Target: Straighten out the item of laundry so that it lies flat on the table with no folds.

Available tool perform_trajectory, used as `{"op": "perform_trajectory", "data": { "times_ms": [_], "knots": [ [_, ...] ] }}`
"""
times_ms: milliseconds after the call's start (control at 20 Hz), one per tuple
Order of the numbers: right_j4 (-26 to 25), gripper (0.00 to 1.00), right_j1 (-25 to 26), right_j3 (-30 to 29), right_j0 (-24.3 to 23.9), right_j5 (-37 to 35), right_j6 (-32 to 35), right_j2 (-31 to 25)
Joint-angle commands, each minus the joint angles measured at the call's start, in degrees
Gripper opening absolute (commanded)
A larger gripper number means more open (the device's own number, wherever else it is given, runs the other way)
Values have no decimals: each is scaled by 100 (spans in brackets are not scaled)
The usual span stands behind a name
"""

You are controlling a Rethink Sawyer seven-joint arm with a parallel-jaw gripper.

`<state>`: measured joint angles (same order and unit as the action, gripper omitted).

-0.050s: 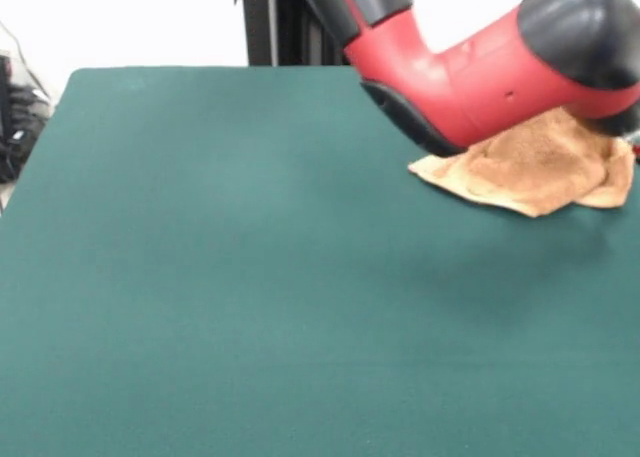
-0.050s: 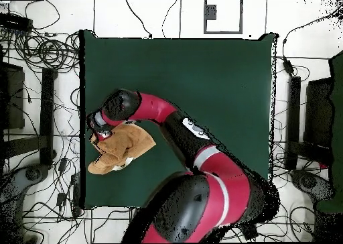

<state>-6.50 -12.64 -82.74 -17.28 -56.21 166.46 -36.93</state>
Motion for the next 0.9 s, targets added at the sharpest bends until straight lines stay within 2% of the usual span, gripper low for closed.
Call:
{"op": "perform_trajectory", "data": {
  "times_ms": [50, 150, 300, 400, 600, 800, 900],
  "knots": [
    [-1569, 100, -719, 697, 923, -535, -816, 1050],
    [-2238, 100, -894, 797, 1167, -570, -1126, 1235],
    [-3497, 100, -1189, 674, 1485, -11, -1836, 1347],
    [-3993, 100, -1312, 475, 1565, 303, -2113, 1270],
    [-4402, 100, -1436, 91, 1495, 565, -2070, 1108],
    [-4660, 100, -1186, 294, 1227, 523, -2318, 952],
    [-4723, 100, -1193, 393, 1266, 378, -2309, 920]
  ]
}}
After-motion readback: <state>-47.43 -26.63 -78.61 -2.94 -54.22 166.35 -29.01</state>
